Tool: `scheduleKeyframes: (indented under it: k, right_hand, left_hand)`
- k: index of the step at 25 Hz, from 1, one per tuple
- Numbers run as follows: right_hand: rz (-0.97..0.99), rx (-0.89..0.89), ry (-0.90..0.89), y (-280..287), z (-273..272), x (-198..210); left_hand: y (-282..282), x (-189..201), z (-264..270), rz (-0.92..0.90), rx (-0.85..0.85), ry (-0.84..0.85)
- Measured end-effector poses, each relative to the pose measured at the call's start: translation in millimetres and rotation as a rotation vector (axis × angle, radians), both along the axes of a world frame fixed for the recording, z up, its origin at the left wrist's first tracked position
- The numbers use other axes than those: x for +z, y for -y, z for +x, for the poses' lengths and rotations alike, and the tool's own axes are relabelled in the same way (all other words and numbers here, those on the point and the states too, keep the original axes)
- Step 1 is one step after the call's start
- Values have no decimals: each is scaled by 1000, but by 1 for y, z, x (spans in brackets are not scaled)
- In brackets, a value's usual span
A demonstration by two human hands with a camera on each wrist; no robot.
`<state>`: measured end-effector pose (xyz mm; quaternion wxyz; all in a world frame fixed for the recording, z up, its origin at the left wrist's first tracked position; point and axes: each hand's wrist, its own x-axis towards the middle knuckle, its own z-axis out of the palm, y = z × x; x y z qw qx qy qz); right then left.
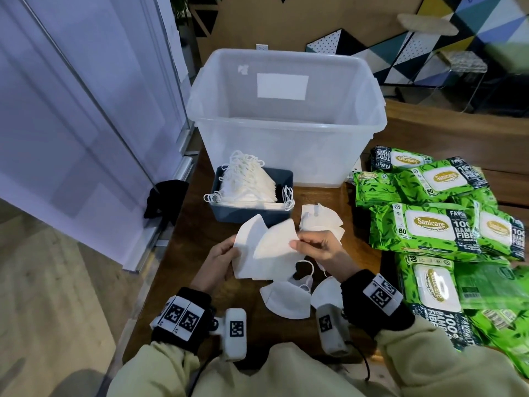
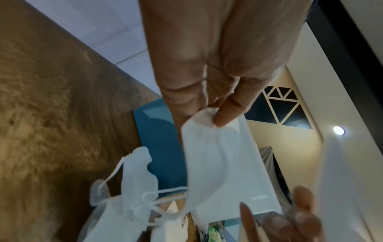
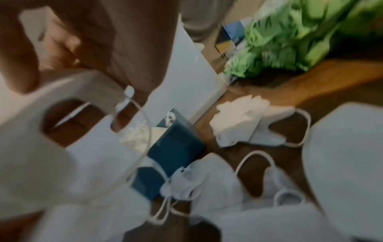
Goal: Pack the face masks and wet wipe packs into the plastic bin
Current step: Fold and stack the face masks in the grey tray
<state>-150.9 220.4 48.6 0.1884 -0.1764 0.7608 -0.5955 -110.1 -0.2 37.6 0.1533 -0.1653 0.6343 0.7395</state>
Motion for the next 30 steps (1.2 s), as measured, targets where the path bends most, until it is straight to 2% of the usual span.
scheduleKeyframes:
  k: [2, 5, 8, 10, 13, 18, 21, 25, 27, 29, 30]
  right_hand:
    - [-4, 24, -10, 13, -5, 1]
    - [142, 62, -62, 28, -10, -3]
    - [232, 65, -61, 31, -12, -4]
    - [263, 62, -64, 32, -12, 1]
    - [304, 49, -63, 35, -15, 3]
    - [340, 52, -67, 32, -19, -2]
    - [368, 64, -67, 33, -20, -7]
    - [259, 136, 100, 24, -21, -12]
    - [328, 49, -9, 11, -20, -23]
    - [528, -41, -154, -2, -14, -38]
    - [636, 2, -194, -5, -8, -45]
  left_hand:
    - [-6, 8, 1, 39, -6, -7]
    - [-16, 11, 1, 115, 16, -21]
    - [-18, 9, 4, 169, 113, 37]
    - [-17, 7, 6, 214, 85, 60]
    - [-15, 4, 8, 107, -32, -1]
    - [-16, -2, 9, -45, -71, -106]
    - [-18, -2, 7, -112, -36, -123]
    - [-7, -3, 6, -187, 78, -83]
    - [9, -5, 6, -197, 144, -59]
    - [27, -5, 9, -161, 233, -44]
    - [33, -4, 11, -137, 273, -44]
